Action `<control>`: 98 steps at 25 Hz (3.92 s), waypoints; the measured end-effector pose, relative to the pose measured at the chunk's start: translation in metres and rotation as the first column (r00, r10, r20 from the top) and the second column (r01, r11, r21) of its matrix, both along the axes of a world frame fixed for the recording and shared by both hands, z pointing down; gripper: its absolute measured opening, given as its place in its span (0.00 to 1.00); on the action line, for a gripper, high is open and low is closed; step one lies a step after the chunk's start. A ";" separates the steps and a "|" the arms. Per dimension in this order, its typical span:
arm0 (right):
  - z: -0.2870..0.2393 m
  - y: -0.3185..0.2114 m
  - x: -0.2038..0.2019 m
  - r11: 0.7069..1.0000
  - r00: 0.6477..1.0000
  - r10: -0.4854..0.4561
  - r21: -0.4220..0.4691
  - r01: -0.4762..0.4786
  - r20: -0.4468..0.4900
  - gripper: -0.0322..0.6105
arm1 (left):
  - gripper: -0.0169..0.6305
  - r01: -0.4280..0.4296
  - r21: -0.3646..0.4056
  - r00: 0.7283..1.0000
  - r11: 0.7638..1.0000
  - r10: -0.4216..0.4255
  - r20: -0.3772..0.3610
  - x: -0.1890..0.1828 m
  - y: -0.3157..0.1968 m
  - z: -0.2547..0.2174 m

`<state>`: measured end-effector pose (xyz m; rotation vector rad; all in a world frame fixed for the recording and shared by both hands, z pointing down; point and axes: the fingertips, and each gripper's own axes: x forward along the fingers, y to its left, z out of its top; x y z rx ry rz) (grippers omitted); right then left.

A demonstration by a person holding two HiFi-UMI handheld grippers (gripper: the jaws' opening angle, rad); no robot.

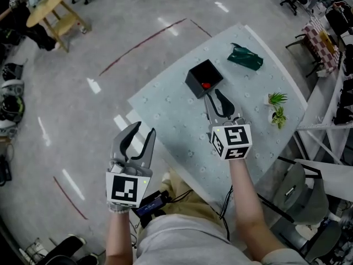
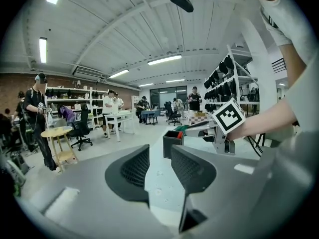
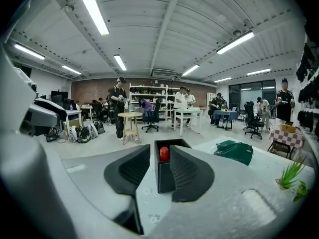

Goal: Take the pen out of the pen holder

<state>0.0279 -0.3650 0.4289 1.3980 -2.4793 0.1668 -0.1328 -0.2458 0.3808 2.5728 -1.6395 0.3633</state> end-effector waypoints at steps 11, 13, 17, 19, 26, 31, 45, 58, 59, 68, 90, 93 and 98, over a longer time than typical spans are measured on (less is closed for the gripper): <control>0.020 -0.025 -0.005 1.000 0.999 0.000 -0.025 0.001 0.036 0.24 | 0.23 0.011 -0.030 1.000 0.999 -0.010 0.023 -0.001 -0.005 0.008; 0.021 -0.028 -0.008 0.999 0.999 -0.010 -0.030 0.011 0.038 0.24 | 0.23 0.012 -0.037 1.000 0.999 -0.011 0.024 -0.001 -0.005 0.010; 0.022 -0.032 -0.011 1.000 0.999 -0.018 -0.025 0.019 0.027 0.17 | 0.23 0.015 -0.045 1.000 0.999 -0.014 0.021 -0.001 -0.005 0.012; 0.021 -0.033 -0.011 1.000 1.000 -0.015 -0.018 0.015 0.022 0.15 | 0.23 0.020 -0.047 1.000 0.999 -0.019 0.018 -0.001 -0.005 0.012; 0.009 -0.031 -0.012 1.000 0.999 -0.023 0.018 0.023 0.026 0.15 | 0.23 0.018 -0.040 1.000 0.999 -0.018 0.020 -0.001 -0.004 0.009; -0.009 -0.029 -0.006 0.998 0.999 -0.011 0.059 0.008 0.042 0.15 | 0.23 0.005 -0.017 1.000 1.000 -0.005 0.017 0.004 -0.004 0.001; -0.084 0.001 0.002 0.978 0.997 0.011 0.207 -0.028 0.081 0.15 | 0.20 -0.039 0.061 0.999 0.997 0.038 0.012 0.011 0.010 -0.028; -0.132 0.068 0.022 0.964 0.992 0.048 0.254 -0.077 0.120 0.15 | 0.09 -0.069 0.148 0.998 0.987 0.069 0.002 0.023 0.038 -0.060; -0.133 0.074 0.024 0.964 0.991 0.052 0.252 -0.082 0.126 0.15 | 0.08 -0.073 0.151 0.997 0.986 0.074 0.003 0.025 0.040 -0.061; -0.132 0.132 0.031 0.968 0.987 0.070 0.227 -0.102 0.144 0.15 | 0.03 -0.083 0.173 0.996 0.981 0.084 0.000 0.026 0.063 -0.072; -0.095 0.188 0.036 0.989 0.989 0.077 0.112 -0.092 0.128 0.15 | 0.03 -0.108 0.153 0.994 0.982 0.107 0.016 0.019 0.086 -0.065; -0.095 0.189 0.034 0.990 0.990 0.070 0.113 -0.085 0.124 0.15 | 0.03 -0.106 0.150 0.994 0.983 0.105 0.015 0.019 0.085 -0.063; -0.094 0.189 0.031 0.991 0.991 0.062 0.112 -0.075 0.117 0.15 | 0.03 -0.101 0.146 0.995 0.984 0.100 0.014 0.019 0.084 -0.061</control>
